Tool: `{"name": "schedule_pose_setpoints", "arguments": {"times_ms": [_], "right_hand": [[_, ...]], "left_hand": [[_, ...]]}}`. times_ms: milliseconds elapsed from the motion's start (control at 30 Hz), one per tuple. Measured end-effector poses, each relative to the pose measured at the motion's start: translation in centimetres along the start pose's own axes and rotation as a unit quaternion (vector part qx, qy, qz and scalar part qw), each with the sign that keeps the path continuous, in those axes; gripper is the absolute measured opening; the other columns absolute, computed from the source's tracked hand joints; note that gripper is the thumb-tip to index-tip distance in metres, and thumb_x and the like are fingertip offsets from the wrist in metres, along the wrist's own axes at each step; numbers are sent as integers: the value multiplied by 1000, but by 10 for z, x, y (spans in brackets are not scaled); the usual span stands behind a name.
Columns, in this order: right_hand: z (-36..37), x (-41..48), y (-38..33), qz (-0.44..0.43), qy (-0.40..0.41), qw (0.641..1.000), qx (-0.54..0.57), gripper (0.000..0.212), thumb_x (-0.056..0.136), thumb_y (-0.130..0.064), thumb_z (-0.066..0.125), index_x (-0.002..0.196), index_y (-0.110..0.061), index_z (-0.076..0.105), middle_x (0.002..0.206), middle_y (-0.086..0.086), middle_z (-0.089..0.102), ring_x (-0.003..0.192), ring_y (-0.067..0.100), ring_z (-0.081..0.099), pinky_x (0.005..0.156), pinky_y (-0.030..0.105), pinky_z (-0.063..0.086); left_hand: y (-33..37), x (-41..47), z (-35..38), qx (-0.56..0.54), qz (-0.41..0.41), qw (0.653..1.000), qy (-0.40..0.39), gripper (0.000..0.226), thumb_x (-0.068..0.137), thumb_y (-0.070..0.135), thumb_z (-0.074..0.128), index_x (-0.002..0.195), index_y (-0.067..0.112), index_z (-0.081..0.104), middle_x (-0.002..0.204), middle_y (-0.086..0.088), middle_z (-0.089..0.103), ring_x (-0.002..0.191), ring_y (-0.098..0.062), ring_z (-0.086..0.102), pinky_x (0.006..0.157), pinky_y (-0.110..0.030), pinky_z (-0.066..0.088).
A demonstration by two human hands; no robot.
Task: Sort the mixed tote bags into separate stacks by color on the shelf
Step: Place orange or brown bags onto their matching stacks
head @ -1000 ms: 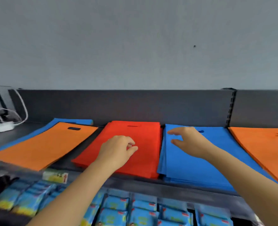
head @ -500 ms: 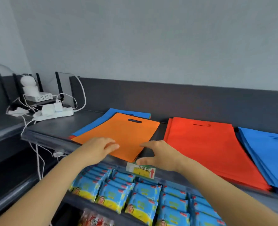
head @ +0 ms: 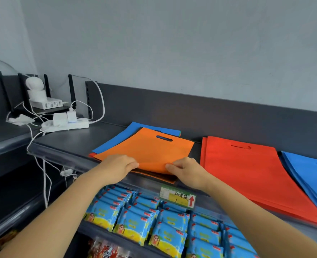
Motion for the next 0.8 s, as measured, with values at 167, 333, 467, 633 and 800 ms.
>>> {"name": "schedule_pose_setpoints", "arguments": {"times_ms": [167, 333, 467, 633, 800], "right_hand": [[-26, 5, -16, -23, 72, 996, 47, 22, 97, -29, 48, 95, -22, 68, 89, -8, 60, 83, 4, 51, 77, 20, 38], [-55, 6, 23, 110, 185, 968, 133, 42, 96, -38, 46, 114, -3, 61, 102, 1, 68, 89, 15, 66, 82, 31, 54], [-16, 1, 54, 276, 64, 882, 377, 57, 90, -47, 54, 123, -1, 44, 98, 19, 67, 76, 27, 71, 59, 31, 59], [-31, 1, 62, 241, 79, 909, 331, 41, 76, 11, 65, 112, -5, 54, 106, 16, 64, 90, 29, 64, 73, 36, 57], [-93, -23, 60, 128, 218, 936, 244, 65, 73, 18, 47, 128, -16, 51, 97, 10, 65, 76, 20, 58, 59, 29, 45]], "left_hand": [[-2, 7, -12, 25, 7, 997, 72, 39, 102, 34, 33, 64, 24, 39, 64, 6, 44, 65, -15, 42, 58, -29, 28], [-11, 3, -23, 21, -55, 982, 180, 39, 102, 36, 28, 67, 20, 37, 62, 4, 44, 65, -20, 48, 57, -32, 30], [13, -12, -19, 83, -8, 972, 221, 32, 100, 44, 30, 80, 24, 45, 53, 4, 43, 50, -18, 44, 42, -28, 22], [48, -16, -12, 2, 95, 979, 181, 79, 76, 82, 6, 109, 40, 64, 94, 17, 69, 87, -7, 64, 67, -27, 50], [21, 16, -12, -185, -63, 969, 152, 66, 88, 64, 36, 140, 23, 41, 139, -1, 49, 126, -19, 47, 103, -36, 38]]}}
Point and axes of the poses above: each hand's wrist, its own x-axis towards the middle knuckle, its own z-axis out of the palm, y = z × x, the point moved 10 cm from there along x, towards the middle knuckle
